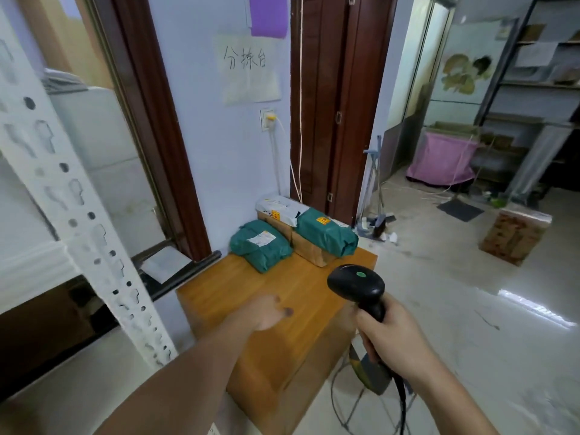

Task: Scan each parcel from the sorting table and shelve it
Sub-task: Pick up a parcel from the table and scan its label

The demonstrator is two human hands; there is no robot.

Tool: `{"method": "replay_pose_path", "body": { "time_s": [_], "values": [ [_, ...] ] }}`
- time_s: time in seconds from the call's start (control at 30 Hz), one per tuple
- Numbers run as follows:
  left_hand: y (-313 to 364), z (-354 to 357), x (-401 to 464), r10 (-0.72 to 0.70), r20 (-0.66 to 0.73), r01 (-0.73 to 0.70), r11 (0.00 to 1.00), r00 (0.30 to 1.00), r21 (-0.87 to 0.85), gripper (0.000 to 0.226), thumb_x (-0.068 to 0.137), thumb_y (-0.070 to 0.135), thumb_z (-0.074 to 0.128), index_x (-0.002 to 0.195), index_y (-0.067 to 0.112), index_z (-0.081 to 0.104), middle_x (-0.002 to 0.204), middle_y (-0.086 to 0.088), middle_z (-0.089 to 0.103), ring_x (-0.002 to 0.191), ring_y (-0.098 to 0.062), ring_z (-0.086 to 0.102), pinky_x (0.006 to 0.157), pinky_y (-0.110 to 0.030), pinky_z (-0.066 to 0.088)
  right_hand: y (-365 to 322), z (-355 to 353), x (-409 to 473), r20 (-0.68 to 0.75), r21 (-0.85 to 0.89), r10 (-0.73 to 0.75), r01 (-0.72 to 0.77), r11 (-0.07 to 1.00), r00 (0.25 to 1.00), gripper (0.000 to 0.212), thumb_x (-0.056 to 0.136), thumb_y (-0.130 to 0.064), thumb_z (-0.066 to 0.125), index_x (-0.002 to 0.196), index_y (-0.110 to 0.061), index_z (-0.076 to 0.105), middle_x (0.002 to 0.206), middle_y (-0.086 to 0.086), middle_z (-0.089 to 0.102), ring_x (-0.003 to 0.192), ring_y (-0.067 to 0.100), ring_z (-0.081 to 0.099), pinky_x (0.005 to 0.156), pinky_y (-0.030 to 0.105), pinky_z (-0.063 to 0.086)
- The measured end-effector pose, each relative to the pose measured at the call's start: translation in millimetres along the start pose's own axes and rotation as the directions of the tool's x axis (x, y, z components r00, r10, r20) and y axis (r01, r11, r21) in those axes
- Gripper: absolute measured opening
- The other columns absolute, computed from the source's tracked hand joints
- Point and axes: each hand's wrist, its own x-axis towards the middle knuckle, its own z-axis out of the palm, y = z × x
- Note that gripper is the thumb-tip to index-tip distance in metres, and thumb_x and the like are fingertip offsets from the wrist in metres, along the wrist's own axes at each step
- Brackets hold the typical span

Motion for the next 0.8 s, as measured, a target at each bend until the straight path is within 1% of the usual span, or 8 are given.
{"method": "replay_pose_path", "body": {
  "time_s": [0.17,0.27,0.4,0.5,0.57,0.67,0.73,0.8],
  "values": [
    [-0.4,-28.4,58.0,-0.049,-0.022,0.049,0.999,0.999,0.004,0.074,0.095,0.067,0.052,0.152,0.021,0.046,0.153,-0.005,0.050,0.137,-0.027,0.050,0.113,-0.043,0.042,-2.2,9.4,71.2,0.028,0.015,0.018,-0.018,1.000,0.999,0.006,0.088,-0.031,0.067,0.090,-0.028,0.062,0.059,0.000,0.061,0.056,0.018,0.057,0.061,0.034,0.047],
    [-1.1,-38.0,90.1,-0.061,-0.021,0.060,0.998,0.998,-0.004,0.065,0.098,0.062,0.051,0.146,0.019,0.053,0.147,-0.005,0.056,0.131,-0.025,0.054,0.108,-0.040,0.045,2.2,13.3,111.8,0.071,-0.016,0.034,-0.033,0.999,0.997,0.008,0.091,-0.028,0.067,0.086,-0.026,0.060,0.052,0.000,0.058,0.049,0.014,0.056,0.057,0.031,0.045],
    [-8.2,-43.5,142.1,-0.124,-0.032,0.123,0.992,0.992,-0.031,0.064,0.099,0.056,0.054,0.151,0.017,0.049,0.152,-0.006,0.053,0.136,-0.025,0.052,0.115,-0.038,0.041,9.6,18.8,173.9,0.133,-0.024,0.092,-0.089,0.996,0.987,0.010,0.092,-0.028,0.065,0.086,-0.024,0.057,0.052,0.003,0.058,0.046,0.016,0.056,0.052,0.032,0.046],
    [-13.5,-47.2,187.0,-0.197,-0.044,0.194,0.978,0.979,-0.076,0.067,0.098,0.060,0.053,0.152,0.020,0.047,0.153,-0.005,0.051,0.137,-0.026,0.052,0.116,-0.043,0.040,16.0,20.5,225.3,0.198,-0.024,0.094,-0.091,0.996,0.976,0.009,0.093,-0.027,0.065,0.092,-0.025,0.056,0.053,0.005,0.057,0.046,0.018,0.056,0.049,0.032,0.047],
    [-17.5,-50.3,214.5,-0.231,-0.059,0.222,0.967,0.971,-0.122,0.067,0.096,0.065,0.053,0.146,0.020,0.053,0.140,-0.005,0.062,0.125,-0.025,0.060,0.110,-0.045,0.046,18.9,19.6,259.8,0.251,-0.022,0.092,-0.089,0.996,0.964,0.010,0.095,-0.027,0.065,0.095,-0.028,0.056,0.054,0.004,0.058,0.045,0.016,0.055,0.047,0.027,0.046],
    [-30.5,-53.8,257.2,-0.295,-0.063,0.276,0.937,0.953,-0.214,0.059,0.097,0.060,0.058,0.139,0.018,0.059,0.112,-0.002,0.069,0.102,-0.018,0.066,0.094,-0.036,0.052,20.1,18.2,306.1,0.316,-0.056,0.081,-0.066,0.996,0.945,0.012,0.096,-0.026,0.064,0.099,-0.032,0.054,0.055,0.002,0.057,0.043,0.012,0.053,0.044,0.019,0.045],
    [-38.6,-56.4,280.1,-0.337,-0.046,0.312,0.910,0.940,-0.272,0.057,0.098,0.056,0.059,0.138,0.017,0.059,0.107,-0.002,0.068,0.098,-0.017,0.066,0.094,-0.035,0.052,20.5,18.3,333.1,0.336,-0.059,0.084,-0.068,0.996,0.938,0.012,0.096,-0.026,0.065,0.101,-0.031,0.055,0.057,0.003,0.056,0.043,0.013,0.053,0.044,0.021,0.046],
    [-44.9,-62.5,297.0,-0.361,-0.073,0.325,0.896,0.930,-0.303,0.052,0.098,0.054,0.060,0.135,0.018,0.062,0.104,0.000,0.068,0.093,-0.015,0.065,0.095,-0.037,0.054,20.3,19.6,357.2,0.357,-0.058,0.104,-0.089,0.994,0.928,0.011,0.096,-0.026,0.064,0.102,-0.029,0.056,0.056,0.003,0.055,0.044,0.015,0.053,0.045,0.024,0.048]
  ]
}}
